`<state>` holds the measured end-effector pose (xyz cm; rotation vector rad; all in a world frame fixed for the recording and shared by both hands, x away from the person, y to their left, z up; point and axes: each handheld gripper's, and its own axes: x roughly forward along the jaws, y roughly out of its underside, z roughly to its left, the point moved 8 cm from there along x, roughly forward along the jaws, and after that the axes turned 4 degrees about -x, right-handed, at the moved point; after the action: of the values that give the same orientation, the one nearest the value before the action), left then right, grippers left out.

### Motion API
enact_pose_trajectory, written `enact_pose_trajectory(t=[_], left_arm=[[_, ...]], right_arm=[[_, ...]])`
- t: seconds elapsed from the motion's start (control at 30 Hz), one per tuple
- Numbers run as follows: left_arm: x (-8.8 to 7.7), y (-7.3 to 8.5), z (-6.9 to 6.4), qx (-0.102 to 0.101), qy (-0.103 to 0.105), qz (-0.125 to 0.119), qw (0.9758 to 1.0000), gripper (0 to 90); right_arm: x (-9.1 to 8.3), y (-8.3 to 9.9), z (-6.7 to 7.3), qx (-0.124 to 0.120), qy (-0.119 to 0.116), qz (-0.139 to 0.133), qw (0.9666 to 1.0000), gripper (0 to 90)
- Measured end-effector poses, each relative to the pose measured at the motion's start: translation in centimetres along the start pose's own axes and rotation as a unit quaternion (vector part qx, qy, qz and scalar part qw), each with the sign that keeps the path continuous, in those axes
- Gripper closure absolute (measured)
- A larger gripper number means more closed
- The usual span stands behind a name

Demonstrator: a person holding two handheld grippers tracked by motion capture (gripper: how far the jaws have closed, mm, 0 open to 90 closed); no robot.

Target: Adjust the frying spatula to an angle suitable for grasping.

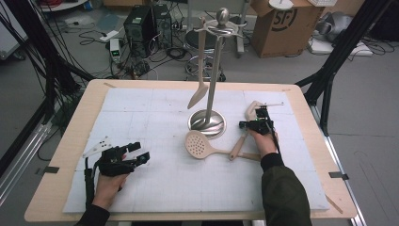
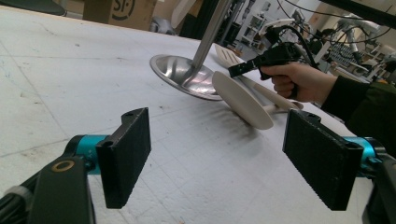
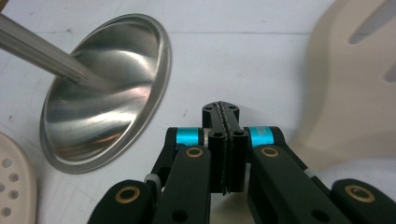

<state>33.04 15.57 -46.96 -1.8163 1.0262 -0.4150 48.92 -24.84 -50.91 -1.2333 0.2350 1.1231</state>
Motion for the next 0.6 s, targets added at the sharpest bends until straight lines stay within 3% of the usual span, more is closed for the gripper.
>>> enact_pose_trajectory(t=[0.1, 0.23, 0.3, 0.6], left_arm=[[0.0, 0.0, 0.0, 0.002, 0.001, 0.001, 1.0, 24.0], [0.0, 0.0, 0.0, 0.001, 0.001, 0.002, 1.0, 24.0], [0.0, 0.0, -0.1, 0.0, 0.002, 0.001, 1.0, 24.0], [0.0, 0.1, -0.1, 0.0, 0.004, 0.002, 1.0, 24.0]], right_arm=[[-0.2, 0.0, 0.0, 0.004, 0.004, 0.002, 1.0, 90.0], [-0.5, 0.2, 0.1, -0.021, 0.029, 0.013, 0.9993, 90.0], [-0.8, 0.3, -0.2, -0.018, 0.04, 0.016, 0.9989, 90.0], [-1.3, 0.7, -0.5, -0.006, 0.038, 0.013, 0.9992, 90.0]])
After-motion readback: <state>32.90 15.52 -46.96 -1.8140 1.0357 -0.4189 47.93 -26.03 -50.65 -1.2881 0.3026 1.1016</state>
